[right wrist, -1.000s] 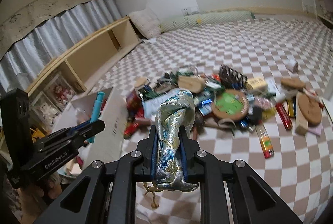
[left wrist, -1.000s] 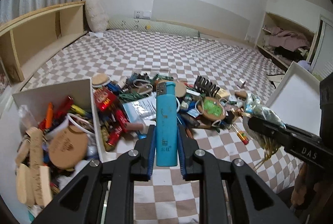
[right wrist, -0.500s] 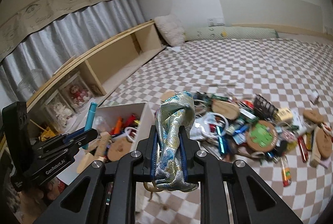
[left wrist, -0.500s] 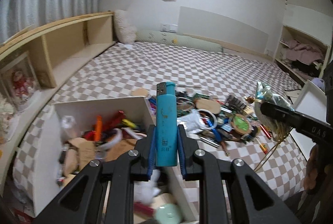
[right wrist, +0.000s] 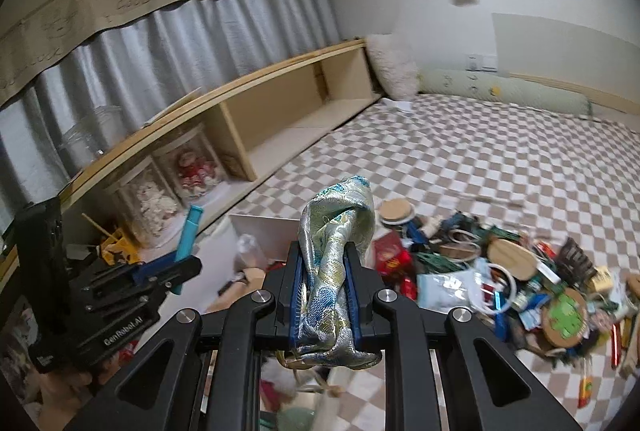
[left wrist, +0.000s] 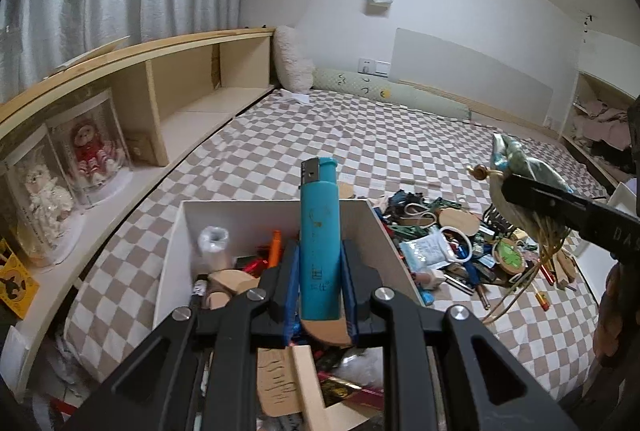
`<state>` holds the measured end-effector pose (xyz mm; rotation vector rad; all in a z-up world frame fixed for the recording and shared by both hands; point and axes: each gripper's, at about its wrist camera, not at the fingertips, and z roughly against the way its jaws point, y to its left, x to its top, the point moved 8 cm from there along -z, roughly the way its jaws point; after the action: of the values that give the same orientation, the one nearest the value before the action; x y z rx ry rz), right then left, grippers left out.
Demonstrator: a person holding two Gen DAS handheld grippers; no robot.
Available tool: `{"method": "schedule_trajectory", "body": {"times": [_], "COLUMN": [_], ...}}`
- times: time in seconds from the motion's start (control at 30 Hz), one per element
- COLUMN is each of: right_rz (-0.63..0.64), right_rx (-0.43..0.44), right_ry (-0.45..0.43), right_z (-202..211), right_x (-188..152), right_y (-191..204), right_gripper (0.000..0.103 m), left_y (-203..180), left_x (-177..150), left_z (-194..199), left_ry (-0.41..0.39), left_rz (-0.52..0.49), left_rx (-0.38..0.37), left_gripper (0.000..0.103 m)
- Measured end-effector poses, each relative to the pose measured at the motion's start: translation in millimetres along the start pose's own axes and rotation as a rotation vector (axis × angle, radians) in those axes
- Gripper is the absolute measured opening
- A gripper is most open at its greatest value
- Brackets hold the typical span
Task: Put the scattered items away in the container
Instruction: 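Carry the blue lighter and floral pouch over the white box with both tools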
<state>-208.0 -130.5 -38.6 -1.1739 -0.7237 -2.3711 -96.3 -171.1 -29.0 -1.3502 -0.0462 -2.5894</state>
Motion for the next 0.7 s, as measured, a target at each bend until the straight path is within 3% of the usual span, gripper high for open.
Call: {"method": "schedule_trajectory", "body": {"times": [0.23,0.47,0.7], "right_rz": [0.006,0.018,0.023], "right_rx": [0.045,0.068,0.085], "right_ry": [0.05,0.158,0.24], "right_z": [-28.3,-58.3,-69.9], "right_x": [-15.7,-55.9,-96.8], "right_y": [23.1,32.9,37.9], "right_gripper": [0.02,0.02,0.02], "left_y": [27.1,52.2,53.2], "left_x": [-16.8,-48.9,-82.3], "left_z": [-7.6,-14.5,-21.3], "left_ry": [0.032,0.096,0.163], "left_rz": [0.041,0.076,0.091], "left_rx": [0.023,0.051,0.036], "left_gripper": [0.019,0.019,0.019]}}
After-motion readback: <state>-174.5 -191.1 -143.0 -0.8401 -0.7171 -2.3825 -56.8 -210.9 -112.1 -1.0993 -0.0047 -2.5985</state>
